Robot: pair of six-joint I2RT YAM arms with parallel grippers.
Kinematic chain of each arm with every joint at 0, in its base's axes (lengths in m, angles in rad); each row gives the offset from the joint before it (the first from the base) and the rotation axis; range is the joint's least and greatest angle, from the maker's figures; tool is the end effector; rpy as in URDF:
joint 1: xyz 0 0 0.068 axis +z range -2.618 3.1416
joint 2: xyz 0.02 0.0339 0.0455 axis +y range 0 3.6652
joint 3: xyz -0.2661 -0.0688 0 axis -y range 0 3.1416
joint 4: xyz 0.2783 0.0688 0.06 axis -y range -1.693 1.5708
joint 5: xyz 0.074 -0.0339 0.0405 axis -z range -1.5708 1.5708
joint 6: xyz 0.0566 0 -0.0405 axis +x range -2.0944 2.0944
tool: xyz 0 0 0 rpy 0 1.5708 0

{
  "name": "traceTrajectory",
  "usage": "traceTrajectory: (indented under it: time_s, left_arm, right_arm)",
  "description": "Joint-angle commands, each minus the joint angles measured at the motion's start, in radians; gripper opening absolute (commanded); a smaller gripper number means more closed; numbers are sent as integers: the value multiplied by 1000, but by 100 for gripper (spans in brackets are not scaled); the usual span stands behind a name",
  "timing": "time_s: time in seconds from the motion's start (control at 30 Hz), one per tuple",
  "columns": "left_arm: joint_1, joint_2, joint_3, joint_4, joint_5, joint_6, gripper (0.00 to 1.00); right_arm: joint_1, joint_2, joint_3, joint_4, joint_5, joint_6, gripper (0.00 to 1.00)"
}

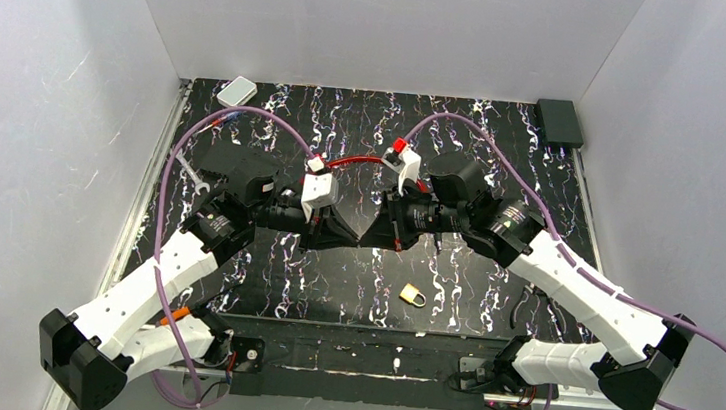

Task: Unlock with the key

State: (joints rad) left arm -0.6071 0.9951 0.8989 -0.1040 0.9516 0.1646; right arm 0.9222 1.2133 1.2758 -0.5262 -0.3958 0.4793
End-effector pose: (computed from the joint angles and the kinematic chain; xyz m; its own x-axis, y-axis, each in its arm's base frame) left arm 0.1894 -0.1877 0.3485 0.0005 0.1154 -0.9933 1.0000 0.0025 0.0008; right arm 0.1722 0.2632 0.3836 -0.6749 -0.1860 -0.7141 -0.7127 0.4151 0.5655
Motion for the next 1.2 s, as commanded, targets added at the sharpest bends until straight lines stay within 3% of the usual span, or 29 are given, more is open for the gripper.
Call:
traceTrajectory:
  time_s: [0.0,0.33,0.47,0.63,0.7,1.0,1.17]
  left_arm:
    - [-17,5,40,12,30,10,0]
    - [-19,11,30,44,15,-61,0]
    - [-18,1,-5,147,11,-145,0]
    - [-19,-2,-18,154,-6,-199,0]
    - [-19,-9,-25,159,-16,-217,0]
    - [-19,-48,-30,184,-44,-304,0]
    - [-19,-82,-19,214,-73,-364,0]
  right_arm:
    - [3,2,40,63,-17,-7,1]
    - [3,5,46,71,10,-2,1]
    - [3,10,47,73,24,1,19]
    - [3,-10,52,77,68,-1,54]
    - [3,-23,53,72,90,-6,62]
    - [1,-95,38,68,215,-25,79]
    - [1,-149,-5,99,215,-49,79]
